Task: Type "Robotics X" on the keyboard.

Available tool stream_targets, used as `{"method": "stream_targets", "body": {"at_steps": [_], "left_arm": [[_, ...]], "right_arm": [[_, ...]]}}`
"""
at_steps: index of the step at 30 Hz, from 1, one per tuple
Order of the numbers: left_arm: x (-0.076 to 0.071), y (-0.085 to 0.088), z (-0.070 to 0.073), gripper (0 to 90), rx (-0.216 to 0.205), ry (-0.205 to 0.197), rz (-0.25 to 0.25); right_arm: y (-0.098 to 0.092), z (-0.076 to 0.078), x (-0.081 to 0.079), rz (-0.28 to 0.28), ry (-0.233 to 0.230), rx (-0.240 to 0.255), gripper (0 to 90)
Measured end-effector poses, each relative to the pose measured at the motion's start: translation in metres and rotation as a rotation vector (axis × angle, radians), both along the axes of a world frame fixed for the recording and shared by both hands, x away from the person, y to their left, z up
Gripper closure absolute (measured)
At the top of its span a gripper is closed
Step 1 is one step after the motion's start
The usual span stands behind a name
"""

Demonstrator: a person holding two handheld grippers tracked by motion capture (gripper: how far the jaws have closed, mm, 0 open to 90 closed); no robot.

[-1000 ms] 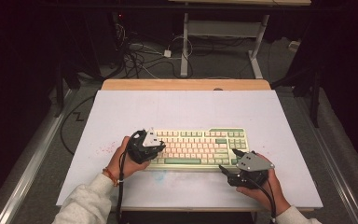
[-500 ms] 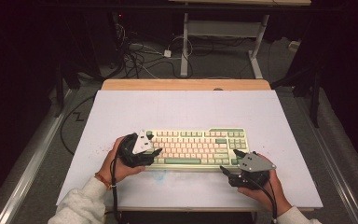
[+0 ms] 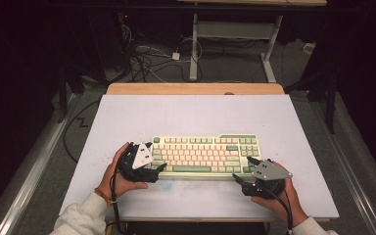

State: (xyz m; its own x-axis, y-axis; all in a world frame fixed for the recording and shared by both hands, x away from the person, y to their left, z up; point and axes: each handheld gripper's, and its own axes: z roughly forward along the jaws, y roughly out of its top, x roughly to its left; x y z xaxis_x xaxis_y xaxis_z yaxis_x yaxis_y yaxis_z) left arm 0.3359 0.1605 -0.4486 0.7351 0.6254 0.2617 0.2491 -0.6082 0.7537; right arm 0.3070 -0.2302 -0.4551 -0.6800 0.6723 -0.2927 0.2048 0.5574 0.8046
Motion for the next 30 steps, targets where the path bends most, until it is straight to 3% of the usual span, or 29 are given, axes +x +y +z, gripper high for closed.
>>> {"method": "stream_targets", "body": {"at_steps": [6, 11, 14, 17, 22, 30], "left_arm": [[-0.004, 0.000, -0.001, 19.4, 0.004, 0.014, 0.009], [-0.006, -0.002, 0.002, 35.3, -0.008, 0.022, -0.007], [-0.005, -0.003, 0.004, 47.5, -0.030, 0.046, -0.032], [-0.004, -0.004, 0.006, 63.6, -0.028, 0.063, -0.054], [-0.003, -0.007, 0.007, 81.1, -0.009, 0.079, -0.086], [-0.003, -0.017, 0.009, 87.9, 0.007, 0.092, -0.149]], "right_arm": [[-0.001, 0.000, 0.000, -0.003, 0.000, 0.000, 27.7], [-0.002, 0.000, 0.000, -0.007, 0.001, 0.002, 27.7], [-0.003, 0.001, 0.000, -0.009, 0.000, 0.002, 27.7], [-0.004, 0.001, 0.000, -0.011, 0.000, 0.002, 27.7], [-0.004, 0.001, 0.001, -0.013, 0.001, 0.001, 27.7], [-0.005, 0.001, 0.001, -0.017, -0.001, -0.004, 27.8]]}}
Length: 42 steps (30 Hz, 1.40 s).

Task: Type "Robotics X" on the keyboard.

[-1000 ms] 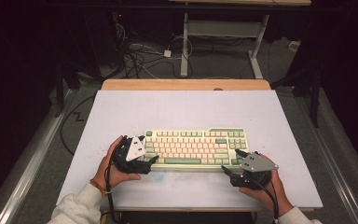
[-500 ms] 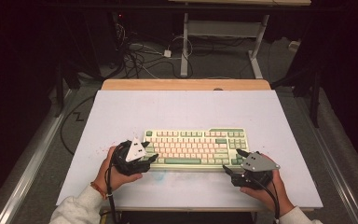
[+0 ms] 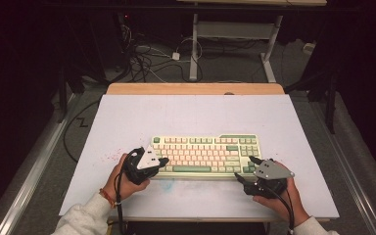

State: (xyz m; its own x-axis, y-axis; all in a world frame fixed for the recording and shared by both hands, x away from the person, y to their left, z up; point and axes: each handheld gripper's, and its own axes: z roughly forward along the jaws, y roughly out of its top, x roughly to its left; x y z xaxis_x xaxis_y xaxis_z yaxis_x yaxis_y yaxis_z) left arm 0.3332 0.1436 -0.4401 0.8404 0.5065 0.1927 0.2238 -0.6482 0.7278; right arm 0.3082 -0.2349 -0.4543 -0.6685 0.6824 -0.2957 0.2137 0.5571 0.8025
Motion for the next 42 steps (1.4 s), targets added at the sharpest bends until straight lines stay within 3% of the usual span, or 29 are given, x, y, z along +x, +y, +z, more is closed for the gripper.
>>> {"method": "stream_targets", "body": {"at_steps": [8, 18, 29, 39, 41, 42], "left_arm": [[0.007, -0.021, 0.000, 87.9, -0.004, 0.025, -0.037], [0.015, -0.052, -0.010, 87.7, 0.056, 0.043, -0.098], [0.020, -0.071, -0.017, 86.6, 0.089, 0.073, -0.131], [0.021, -0.077, -0.015, 86.3, 0.092, 0.066, -0.132], [0.021, -0.079, -0.018, 87.5, 0.137, 0.061, -0.137], [0.020, -0.080, -0.019, 87.6, 0.149, 0.035, -0.142]], "right_arm": [[-0.001, 0.000, 0.001, -0.004, -0.003, 0.000, 27.8], [-0.002, 0.000, 0.001, -0.010, 0.001, -0.001, 27.8], [-0.002, -0.001, 0.001, -0.004, 0.004, -0.006, 27.9], [-0.001, -0.001, 0.001, 0.000, 0.008, -0.008, 28.0], [-0.001, -0.001, 0.001, 0.000, 0.008, -0.008, 28.0], [-0.001, -0.001, 0.001, 0.000, 0.009, -0.009, 28.1]]}}
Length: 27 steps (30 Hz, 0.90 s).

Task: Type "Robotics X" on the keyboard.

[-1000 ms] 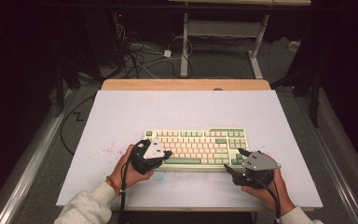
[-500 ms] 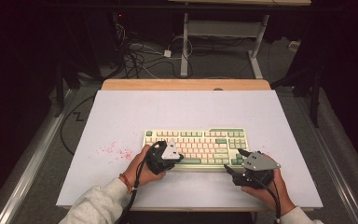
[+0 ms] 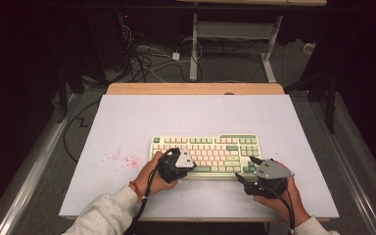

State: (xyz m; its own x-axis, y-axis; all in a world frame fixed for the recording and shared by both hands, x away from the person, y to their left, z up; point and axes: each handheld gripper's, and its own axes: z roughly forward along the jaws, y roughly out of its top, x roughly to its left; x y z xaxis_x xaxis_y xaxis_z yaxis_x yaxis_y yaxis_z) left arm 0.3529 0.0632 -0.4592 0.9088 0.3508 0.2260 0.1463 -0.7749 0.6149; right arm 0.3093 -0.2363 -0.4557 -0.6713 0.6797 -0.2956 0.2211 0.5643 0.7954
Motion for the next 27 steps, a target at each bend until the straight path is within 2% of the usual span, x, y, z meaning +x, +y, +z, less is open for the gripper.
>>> {"method": "stream_targets", "body": {"at_steps": [6, 11, 15, 23, 24, 27], "left_arm": [[-0.001, 0.001, 0.003, 86.8, -0.005, -0.013, 0.008], [-0.002, 0.008, 0.013, 84.4, -0.048, -0.038, 0.018], [-0.002, 0.016, 0.019, 78.7, -0.073, -0.061, 0.038], [0.001, 0.026, 0.023, 57.5, -0.082, -0.100, 0.084], [0.000, 0.026, 0.024, 51.9, -0.086, -0.106, 0.090], [0.000, 0.027, 0.025, 43.3, -0.109, -0.121, 0.111]], "right_arm": [[0.000, 0.000, 0.000, -0.001, 0.004, 0.002, 28.1], [-0.001, 0.000, 0.000, -0.004, 0.001, 0.002, 28.1], [-0.001, 0.000, 0.000, -0.004, 0.001, 0.001, 28.1], [-0.002, 0.001, 0.000, -0.009, 0.001, 0.004, 28.2], [-0.002, 0.000, 0.000, -0.008, 0.001, 0.004, 28.1], [-0.002, 0.000, 0.000, -0.010, 0.003, 0.005, 28.1]]}}
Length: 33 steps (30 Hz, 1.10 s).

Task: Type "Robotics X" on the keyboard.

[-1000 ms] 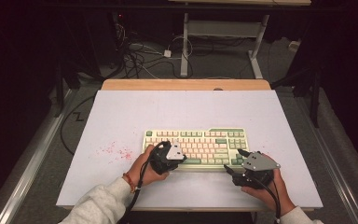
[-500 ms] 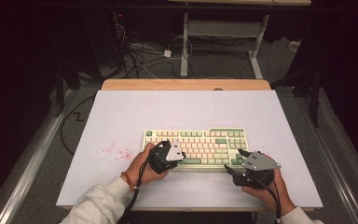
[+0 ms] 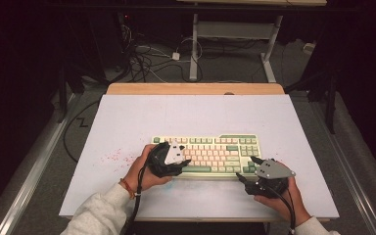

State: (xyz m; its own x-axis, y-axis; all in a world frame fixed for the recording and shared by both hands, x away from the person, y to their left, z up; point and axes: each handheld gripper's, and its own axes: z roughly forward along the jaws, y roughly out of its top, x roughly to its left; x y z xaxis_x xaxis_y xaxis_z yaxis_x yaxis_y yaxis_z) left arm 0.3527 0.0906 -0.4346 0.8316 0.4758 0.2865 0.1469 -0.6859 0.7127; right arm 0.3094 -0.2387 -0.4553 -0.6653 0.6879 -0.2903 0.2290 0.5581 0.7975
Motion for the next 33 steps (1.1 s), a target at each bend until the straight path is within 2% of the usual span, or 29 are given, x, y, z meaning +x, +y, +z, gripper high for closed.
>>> {"method": "stream_targets", "body": {"at_steps": [5, 8, 21, 25, 29, 33], "left_arm": [[-0.001, 0.002, 0.001, 24.7, -0.037, -0.004, 0.010], [-0.002, 0.007, 0.002, 20.3, -0.055, -0.011, 0.016], [-0.006, 0.043, 0.002, 18.3, -0.049, -0.050, 0.071], [-0.007, 0.052, 0.001, 18.1, -0.025, -0.063, 0.096], [-0.009, 0.061, -0.001, 18.2, -0.018, -0.070, 0.114], [-0.011, 0.070, -0.005, 18.1, -0.018, -0.074, 0.134]], "right_arm": [[-0.001, 0.000, 0.000, -0.002, -0.003, -0.002, 28.1], [-0.002, 0.001, 0.000, -0.009, -0.008, 0.000, 28.1], [-0.005, 0.003, 0.001, -0.031, -0.015, 0.010, 28.7], [-0.007, 0.004, 0.001, -0.035, -0.015, 0.011, 29.4], [-0.009, 0.005, 0.002, -0.044, -0.006, 0.017, 34.4], [-0.011, 0.008, 0.002, -0.044, 0.006, 0.040, 44.8]]}}
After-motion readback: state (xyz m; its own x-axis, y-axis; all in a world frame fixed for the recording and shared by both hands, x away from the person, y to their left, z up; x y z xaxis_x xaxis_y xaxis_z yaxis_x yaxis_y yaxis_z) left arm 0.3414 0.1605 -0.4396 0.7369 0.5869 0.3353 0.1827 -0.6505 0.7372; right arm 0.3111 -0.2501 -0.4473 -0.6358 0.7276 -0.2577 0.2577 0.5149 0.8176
